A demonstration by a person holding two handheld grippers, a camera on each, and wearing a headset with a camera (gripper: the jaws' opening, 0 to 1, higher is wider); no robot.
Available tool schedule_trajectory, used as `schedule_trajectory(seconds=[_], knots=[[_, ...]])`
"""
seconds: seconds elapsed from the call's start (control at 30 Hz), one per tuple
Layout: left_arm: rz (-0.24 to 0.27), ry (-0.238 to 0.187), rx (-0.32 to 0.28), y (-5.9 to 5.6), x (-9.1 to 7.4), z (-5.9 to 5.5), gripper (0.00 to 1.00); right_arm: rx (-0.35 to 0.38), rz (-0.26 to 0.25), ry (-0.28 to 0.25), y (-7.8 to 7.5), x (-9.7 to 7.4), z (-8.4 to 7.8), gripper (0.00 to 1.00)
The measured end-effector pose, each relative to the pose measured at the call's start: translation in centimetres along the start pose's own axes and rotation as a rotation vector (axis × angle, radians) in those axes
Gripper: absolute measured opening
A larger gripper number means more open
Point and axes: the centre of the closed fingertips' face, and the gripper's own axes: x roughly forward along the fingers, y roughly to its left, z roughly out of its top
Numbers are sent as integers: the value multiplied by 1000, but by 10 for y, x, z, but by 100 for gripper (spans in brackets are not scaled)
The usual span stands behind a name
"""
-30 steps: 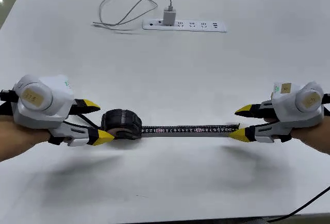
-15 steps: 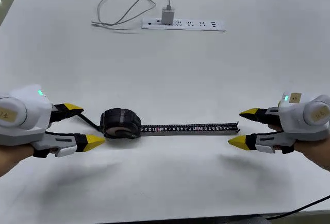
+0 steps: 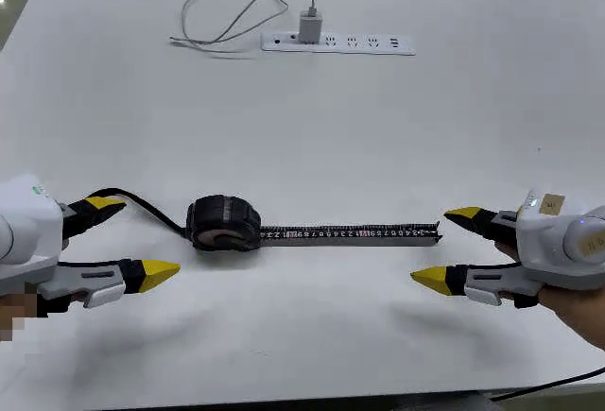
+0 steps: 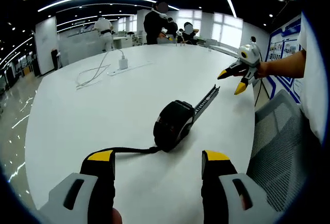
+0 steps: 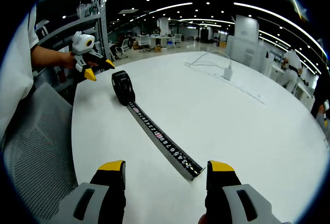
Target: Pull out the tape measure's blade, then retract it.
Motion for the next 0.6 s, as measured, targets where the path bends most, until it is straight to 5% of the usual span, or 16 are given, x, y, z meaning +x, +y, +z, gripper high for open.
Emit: schedule_trajectory(seconds=[0.6], knots=[[63, -55, -42, -12, -22, -19, 82, 27, -30, -16, 19, -18, -13, 77]])
